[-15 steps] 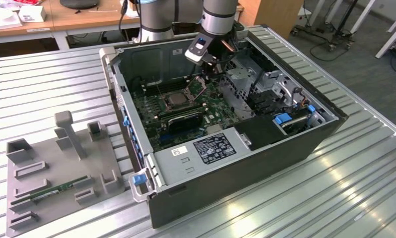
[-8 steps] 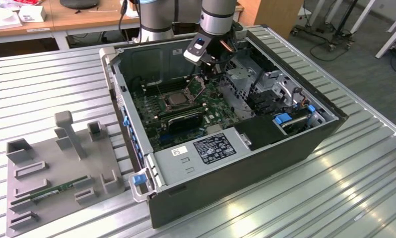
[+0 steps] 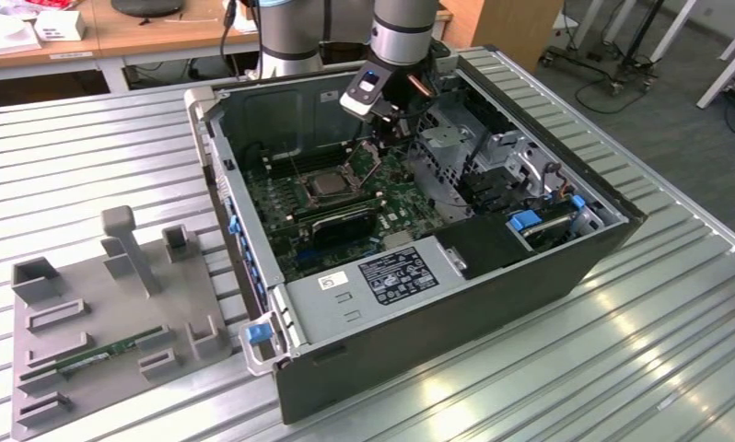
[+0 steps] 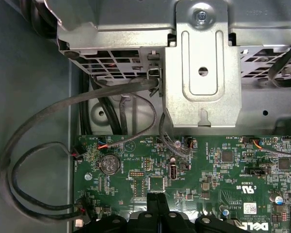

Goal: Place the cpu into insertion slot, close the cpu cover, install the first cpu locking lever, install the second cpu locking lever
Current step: 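Close the cpu cover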

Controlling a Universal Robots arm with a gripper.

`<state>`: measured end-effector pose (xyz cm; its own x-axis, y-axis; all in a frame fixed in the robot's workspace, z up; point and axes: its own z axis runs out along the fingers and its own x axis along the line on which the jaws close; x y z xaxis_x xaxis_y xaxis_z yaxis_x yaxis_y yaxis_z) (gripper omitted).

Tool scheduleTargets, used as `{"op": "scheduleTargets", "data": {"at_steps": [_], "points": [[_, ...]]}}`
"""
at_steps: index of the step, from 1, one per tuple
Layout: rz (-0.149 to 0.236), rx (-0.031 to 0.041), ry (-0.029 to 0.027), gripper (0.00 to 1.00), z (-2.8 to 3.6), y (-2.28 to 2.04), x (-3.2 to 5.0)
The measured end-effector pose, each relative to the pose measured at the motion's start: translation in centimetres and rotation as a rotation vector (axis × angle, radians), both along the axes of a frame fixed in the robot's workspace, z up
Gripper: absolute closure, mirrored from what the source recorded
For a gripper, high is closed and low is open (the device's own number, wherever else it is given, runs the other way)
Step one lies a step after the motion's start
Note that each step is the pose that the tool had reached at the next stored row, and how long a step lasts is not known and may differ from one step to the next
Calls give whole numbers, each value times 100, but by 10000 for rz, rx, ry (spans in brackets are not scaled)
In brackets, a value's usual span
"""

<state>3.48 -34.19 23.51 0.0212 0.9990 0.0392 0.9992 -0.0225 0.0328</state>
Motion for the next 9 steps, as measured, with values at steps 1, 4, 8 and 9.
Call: {"op": "scheduleTargets", "data": {"at_steps": [1, 4, 8, 9], "points": [[0, 0, 0, 89, 0, 0, -1], [0, 0, -1, 89, 0, 0, -16], [0, 0, -3, 89, 0, 0, -72], [0, 0, -3, 89, 0, 0, -87]]}}
